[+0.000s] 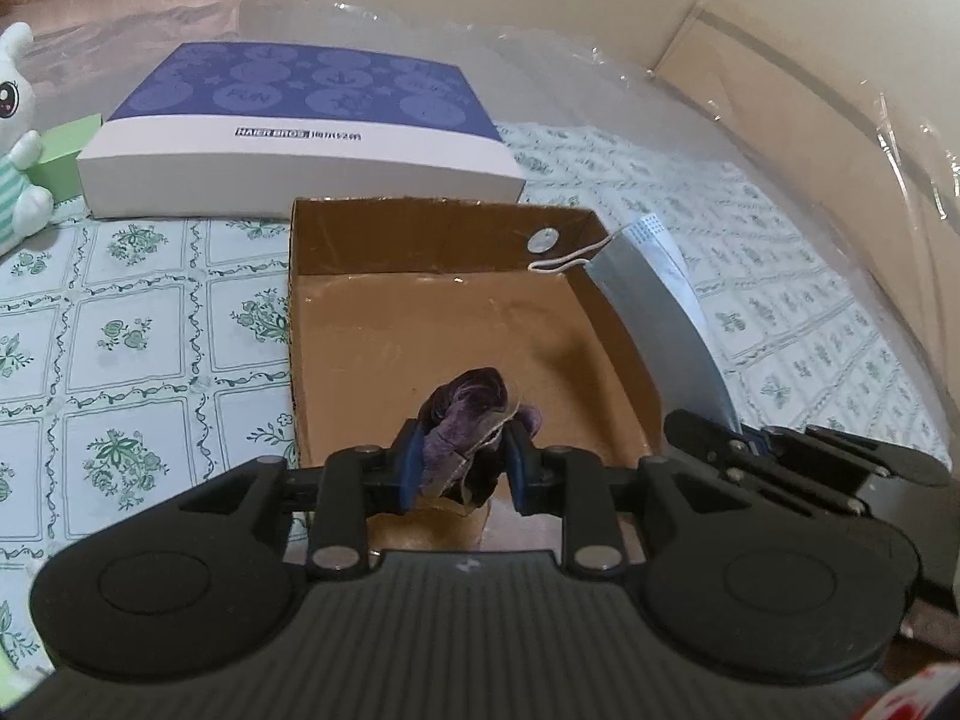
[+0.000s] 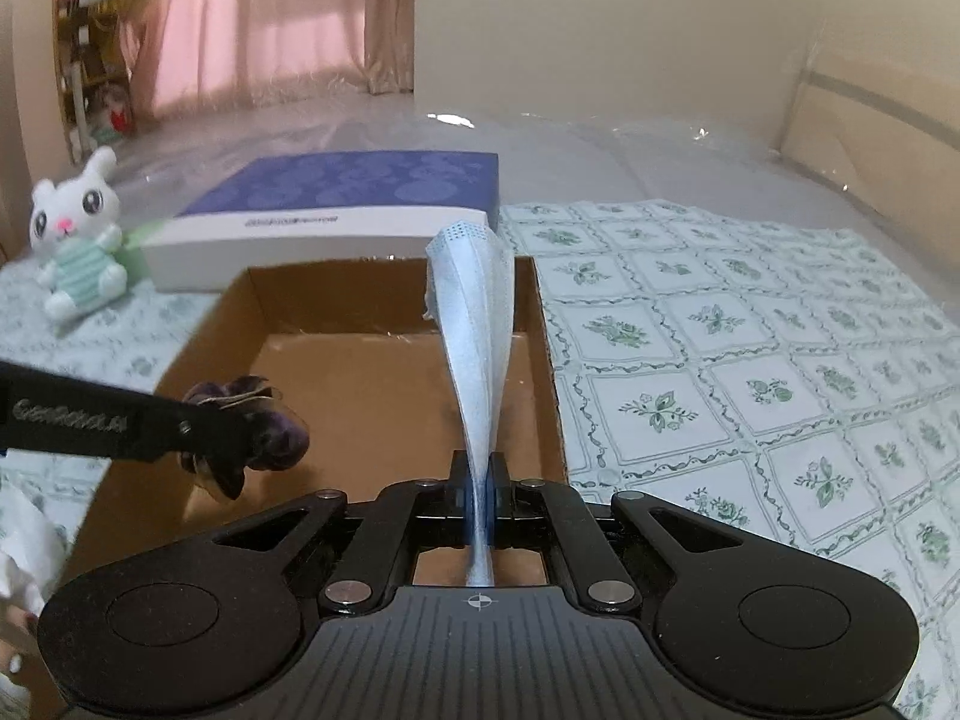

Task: Organize soft objects
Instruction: 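Carry mask and purple hair tie into the box while both grippers release them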

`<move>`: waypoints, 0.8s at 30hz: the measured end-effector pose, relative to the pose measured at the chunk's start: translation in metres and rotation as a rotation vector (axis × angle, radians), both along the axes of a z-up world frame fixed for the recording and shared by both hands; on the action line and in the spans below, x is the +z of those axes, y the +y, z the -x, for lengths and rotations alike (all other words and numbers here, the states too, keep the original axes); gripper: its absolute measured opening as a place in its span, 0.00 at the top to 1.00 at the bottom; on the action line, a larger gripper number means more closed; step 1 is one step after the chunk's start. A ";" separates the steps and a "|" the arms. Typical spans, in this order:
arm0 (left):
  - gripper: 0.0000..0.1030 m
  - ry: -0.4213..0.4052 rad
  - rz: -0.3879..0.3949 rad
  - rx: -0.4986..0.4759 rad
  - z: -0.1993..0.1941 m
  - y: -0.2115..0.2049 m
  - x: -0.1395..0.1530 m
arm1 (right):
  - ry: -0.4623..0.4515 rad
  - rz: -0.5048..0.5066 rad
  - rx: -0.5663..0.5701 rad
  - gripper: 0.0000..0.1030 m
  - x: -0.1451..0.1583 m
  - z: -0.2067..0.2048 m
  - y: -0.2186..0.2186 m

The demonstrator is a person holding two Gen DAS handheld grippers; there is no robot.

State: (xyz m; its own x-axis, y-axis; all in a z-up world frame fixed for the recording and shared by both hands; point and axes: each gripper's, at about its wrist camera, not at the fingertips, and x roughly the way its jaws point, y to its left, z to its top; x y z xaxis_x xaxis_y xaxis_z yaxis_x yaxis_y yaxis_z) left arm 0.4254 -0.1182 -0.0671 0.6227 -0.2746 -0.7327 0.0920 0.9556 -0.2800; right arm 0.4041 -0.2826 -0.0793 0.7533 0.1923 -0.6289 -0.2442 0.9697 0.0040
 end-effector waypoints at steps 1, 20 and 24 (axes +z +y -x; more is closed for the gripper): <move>0.72 0.005 0.003 -0.001 -0.002 0.000 -0.002 | 0.006 0.007 0.002 0.94 -0.001 0.000 0.001; 0.56 -0.040 -0.049 -0.062 0.034 0.007 0.020 | 0.045 -0.155 0.051 0.46 0.020 0.046 -0.018; 0.56 -0.056 -0.047 -0.074 0.054 0.010 0.031 | 0.046 -0.195 0.040 0.46 0.029 0.066 -0.022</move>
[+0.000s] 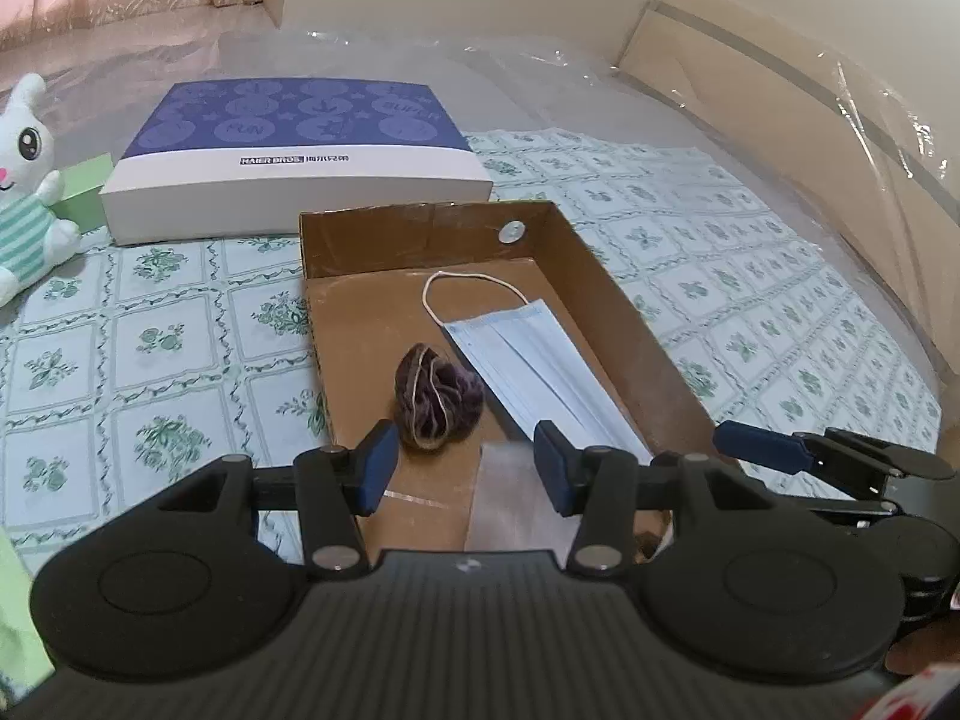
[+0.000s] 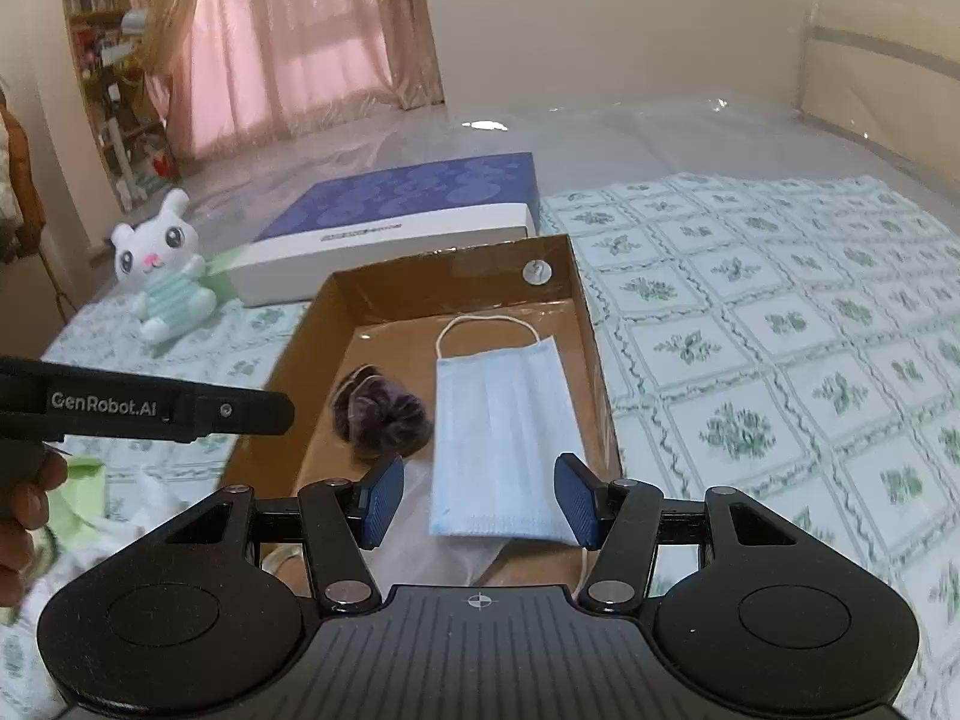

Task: Organize soft objects
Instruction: 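Carry mask and purple hair tie into the box while both grippers release them, then withdraw both grippers from the box back over the pile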

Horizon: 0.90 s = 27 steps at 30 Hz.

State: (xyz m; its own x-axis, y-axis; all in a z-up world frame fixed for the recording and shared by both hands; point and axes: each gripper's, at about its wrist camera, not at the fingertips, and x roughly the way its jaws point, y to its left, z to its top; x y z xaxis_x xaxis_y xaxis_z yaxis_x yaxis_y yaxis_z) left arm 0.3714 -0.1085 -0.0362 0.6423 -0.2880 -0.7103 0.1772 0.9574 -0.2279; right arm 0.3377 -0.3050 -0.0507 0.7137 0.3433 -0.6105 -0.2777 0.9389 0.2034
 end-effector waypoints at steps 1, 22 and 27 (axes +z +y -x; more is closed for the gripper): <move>0.55 -0.004 -0.002 -0.002 0.006 0.001 0.003 | 0.000 -0.012 -0.002 0.46 0.002 0.004 -0.001; 0.55 -0.085 -0.022 -0.006 0.142 0.048 0.057 | -0.056 -0.130 -0.016 0.46 0.050 0.118 -0.005; 0.54 -0.097 -0.020 0.024 0.176 0.069 0.061 | -0.053 -0.133 -0.002 0.46 0.054 0.139 0.000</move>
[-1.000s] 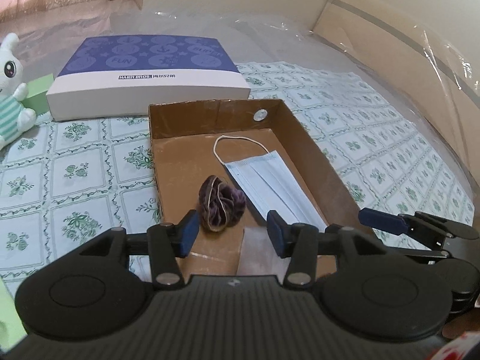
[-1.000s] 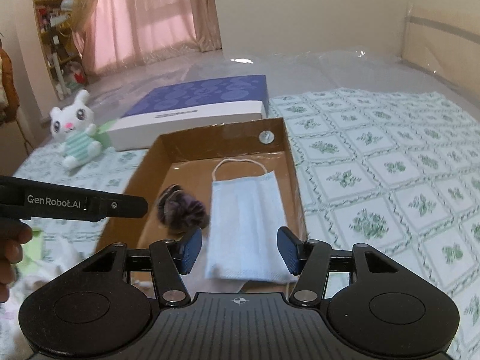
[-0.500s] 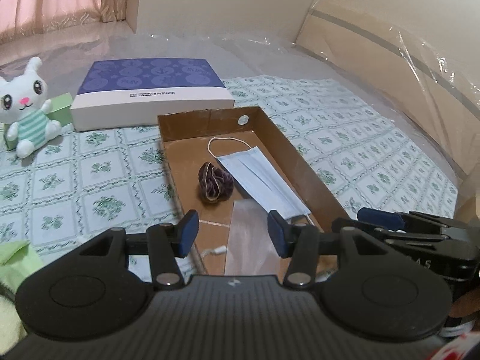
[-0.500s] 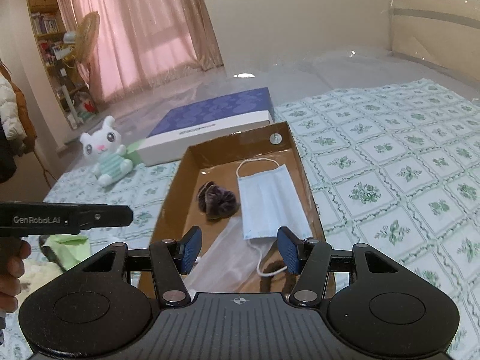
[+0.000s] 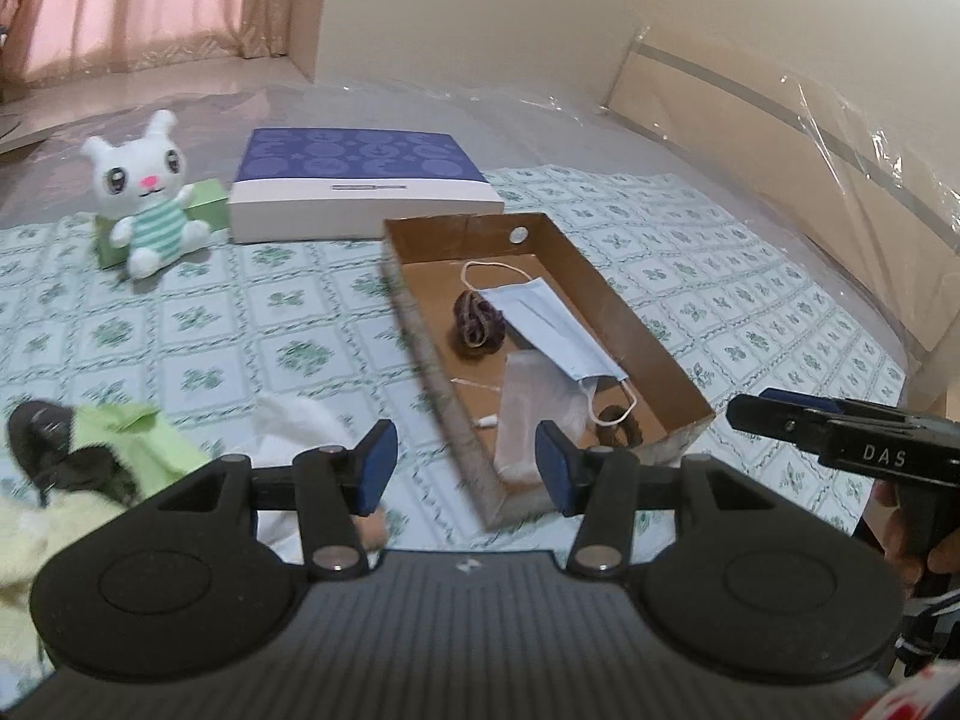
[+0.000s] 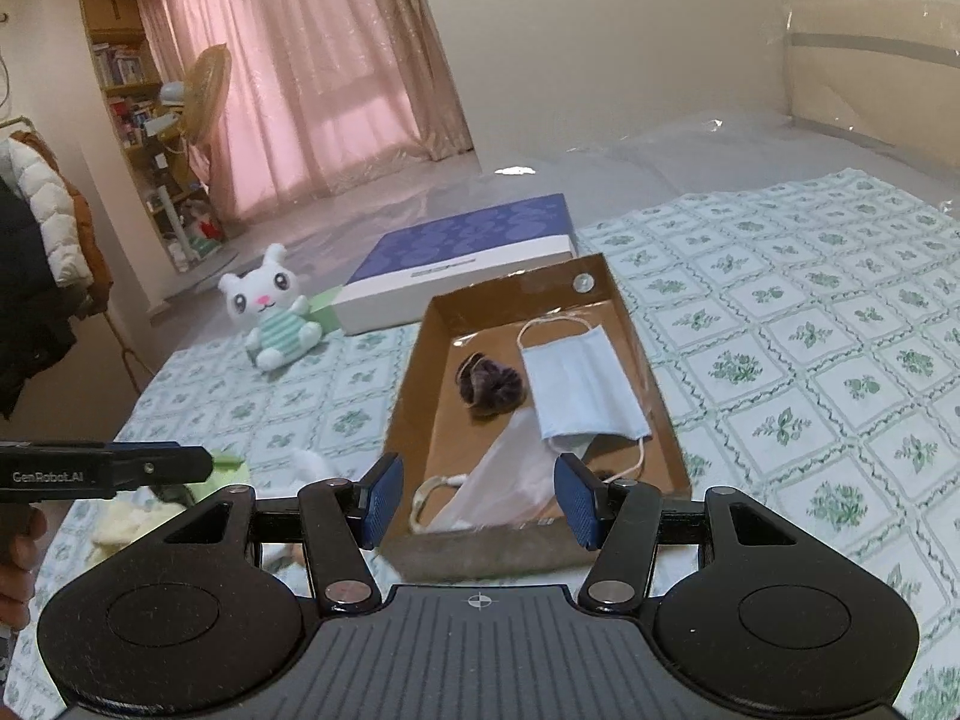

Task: Organize soft objects
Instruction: 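Withdraw both grippers from the box back over the pile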

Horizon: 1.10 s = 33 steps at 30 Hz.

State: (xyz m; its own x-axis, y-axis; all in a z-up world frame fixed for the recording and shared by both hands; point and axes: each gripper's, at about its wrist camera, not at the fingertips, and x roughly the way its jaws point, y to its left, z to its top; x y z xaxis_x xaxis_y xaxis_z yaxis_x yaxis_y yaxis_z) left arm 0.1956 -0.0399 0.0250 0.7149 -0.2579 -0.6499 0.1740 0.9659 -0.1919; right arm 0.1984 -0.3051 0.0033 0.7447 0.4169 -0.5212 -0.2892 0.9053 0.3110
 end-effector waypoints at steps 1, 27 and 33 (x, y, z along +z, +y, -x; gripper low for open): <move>0.54 0.001 -0.001 0.008 0.006 0.004 0.000 | 0.001 0.001 0.006 0.46 0.000 0.004 0.002; 0.54 0.096 -0.046 0.310 0.123 0.107 -0.035 | 0.074 0.021 0.295 0.46 -0.039 0.049 0.101; 0.54 0.115 -0.040 0.355 0.133 0.122 -0.045 | 0.092 0.037 0.378 0.46 -0.054 0.049 0.132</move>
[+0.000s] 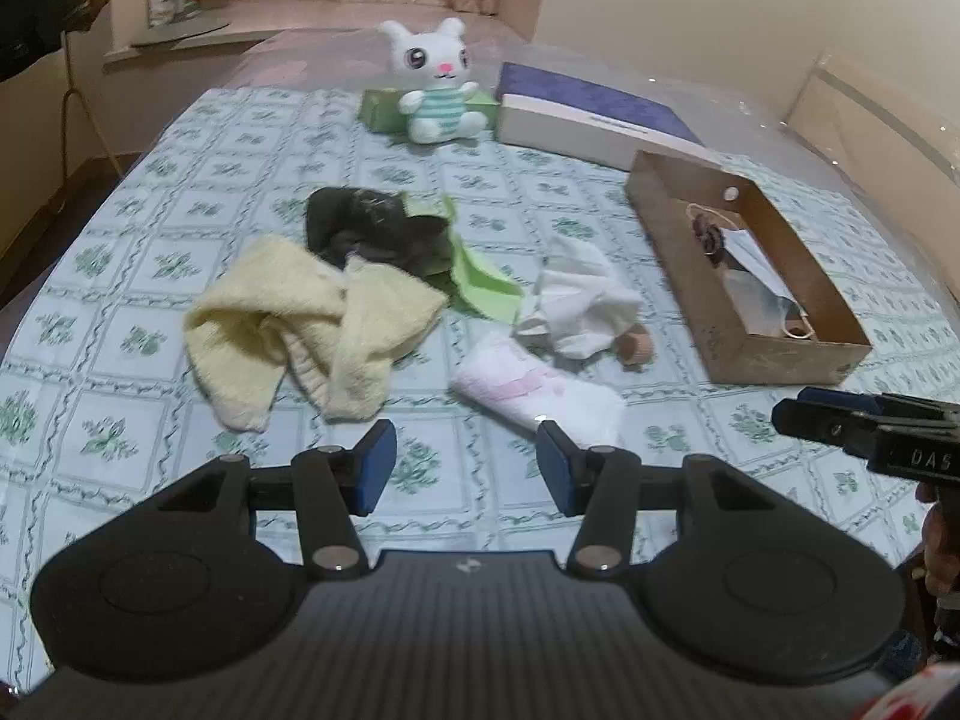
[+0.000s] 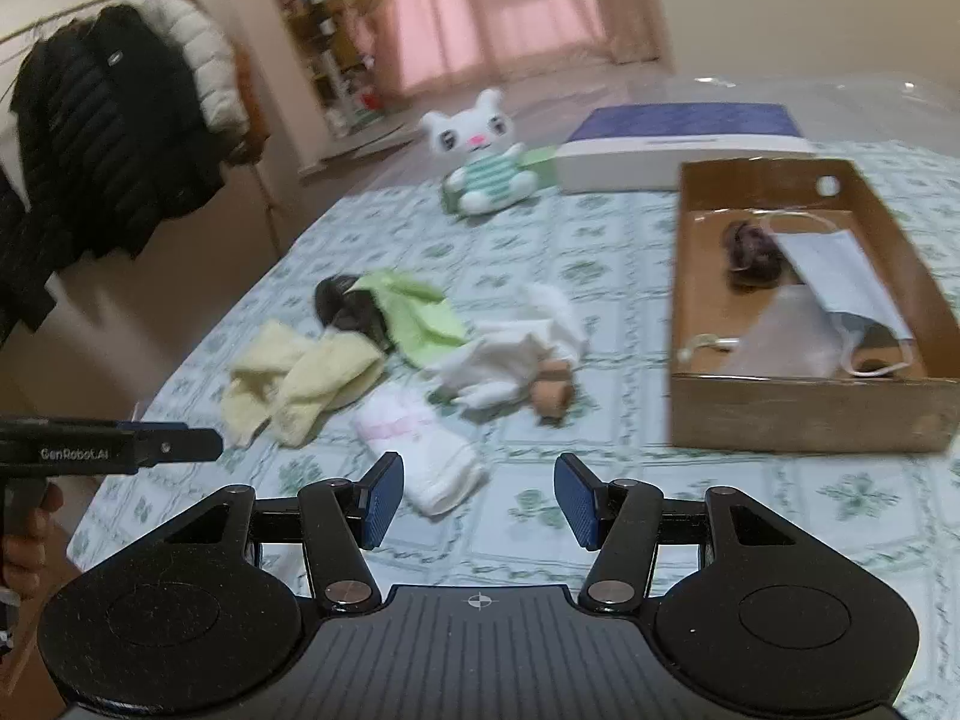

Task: Organize soft objects
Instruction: 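Withdraw both grippers from the box back over the pile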

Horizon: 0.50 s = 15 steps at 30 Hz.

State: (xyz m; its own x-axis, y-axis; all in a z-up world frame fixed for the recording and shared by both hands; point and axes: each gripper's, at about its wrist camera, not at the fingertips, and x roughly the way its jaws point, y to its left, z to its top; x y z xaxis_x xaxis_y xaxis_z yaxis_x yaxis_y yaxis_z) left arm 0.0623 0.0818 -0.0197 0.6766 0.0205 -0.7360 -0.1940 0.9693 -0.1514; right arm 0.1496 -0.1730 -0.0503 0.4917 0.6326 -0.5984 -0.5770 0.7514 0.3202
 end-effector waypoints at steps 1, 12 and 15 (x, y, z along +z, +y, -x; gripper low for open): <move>0.54 0.002 0.002 0.007 0.001 0.002 -0.002 | -0.002 0.005 0.017 0.46 -0.002 0.000 0.006; 0.54 0.026 -0.009 0.058 0.002 0.021 -0.016 | -0.031 0.043 0.124 0.46 -0.019 -0.009 0.050; 0.54 0.031 -0.008 0.062 0.000 0.024 -0.019 | -0.030 0.048 0.137 0.46 -0.024 -0.014 0.058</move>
